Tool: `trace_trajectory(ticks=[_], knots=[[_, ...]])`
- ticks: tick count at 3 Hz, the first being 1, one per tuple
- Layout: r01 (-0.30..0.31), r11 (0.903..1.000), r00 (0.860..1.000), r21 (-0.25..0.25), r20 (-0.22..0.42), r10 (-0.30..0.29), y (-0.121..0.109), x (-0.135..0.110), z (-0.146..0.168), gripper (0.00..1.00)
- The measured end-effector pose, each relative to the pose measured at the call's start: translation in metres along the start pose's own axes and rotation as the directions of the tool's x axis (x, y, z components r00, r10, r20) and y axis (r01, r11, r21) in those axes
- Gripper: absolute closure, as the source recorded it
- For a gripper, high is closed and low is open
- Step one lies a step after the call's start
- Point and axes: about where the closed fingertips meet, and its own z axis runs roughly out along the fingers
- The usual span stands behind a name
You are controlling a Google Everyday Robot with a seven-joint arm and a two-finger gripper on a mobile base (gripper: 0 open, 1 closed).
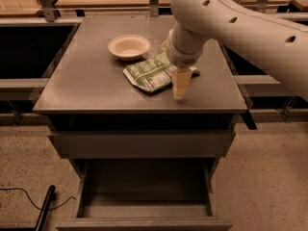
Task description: Place green jalapeno chip bag into middle drawer
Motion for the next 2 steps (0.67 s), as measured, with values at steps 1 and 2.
trace_trajectory(ticks=[1,2], knots=[[0.007,1.0,1.0,0.001,0.0,-0.007,-0.001,-0.0022,0.0001,0.27],[-0.004,1.0,1.0,-0.006,0.002,0.004,-0.0013,-0.0002,0.0045,0.59]])
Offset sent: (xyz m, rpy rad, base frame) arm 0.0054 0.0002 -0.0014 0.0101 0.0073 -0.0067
